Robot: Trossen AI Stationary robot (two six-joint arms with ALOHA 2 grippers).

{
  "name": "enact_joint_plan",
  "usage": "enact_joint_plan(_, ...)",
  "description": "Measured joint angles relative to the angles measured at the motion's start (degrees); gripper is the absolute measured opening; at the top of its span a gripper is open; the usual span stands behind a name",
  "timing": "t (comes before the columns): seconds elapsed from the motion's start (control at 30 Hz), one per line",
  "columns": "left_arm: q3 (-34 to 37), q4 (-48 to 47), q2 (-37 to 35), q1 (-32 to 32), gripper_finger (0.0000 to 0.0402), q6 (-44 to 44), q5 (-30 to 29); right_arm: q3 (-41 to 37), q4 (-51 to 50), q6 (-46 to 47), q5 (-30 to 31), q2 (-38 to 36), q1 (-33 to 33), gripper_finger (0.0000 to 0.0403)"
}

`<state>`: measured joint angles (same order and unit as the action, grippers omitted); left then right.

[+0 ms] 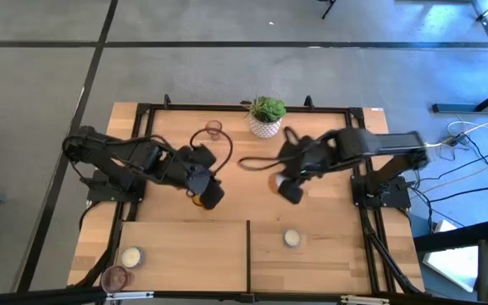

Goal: Pick & Place candle stick holders
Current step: Put the orange scented candle on the shelf

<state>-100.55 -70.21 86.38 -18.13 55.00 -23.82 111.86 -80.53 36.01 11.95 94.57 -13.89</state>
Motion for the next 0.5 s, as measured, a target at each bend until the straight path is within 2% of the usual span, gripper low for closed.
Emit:
enact_joint_plan(0.23,0.0,-15.6,-0.4,-6.4,0.0141,16.9,0.7,14.6,-0.3,-6.9,-3.6,13.3,-3.0,0.0)
enact_joint_plan(0.37,0.0,-15.5,-0.4,-12.2,0.0141,28.0,0.5,22.2,-0.5,-8.1,-4.0,18.6,-4.5,0.0)
enact_joint_plan(0.5,0.0,-13.4,-0.4,-19.2,0.0141,38.4,-3.1,22.4,3.3,-6.6,-3.4,19.5,-5.2,0.0)
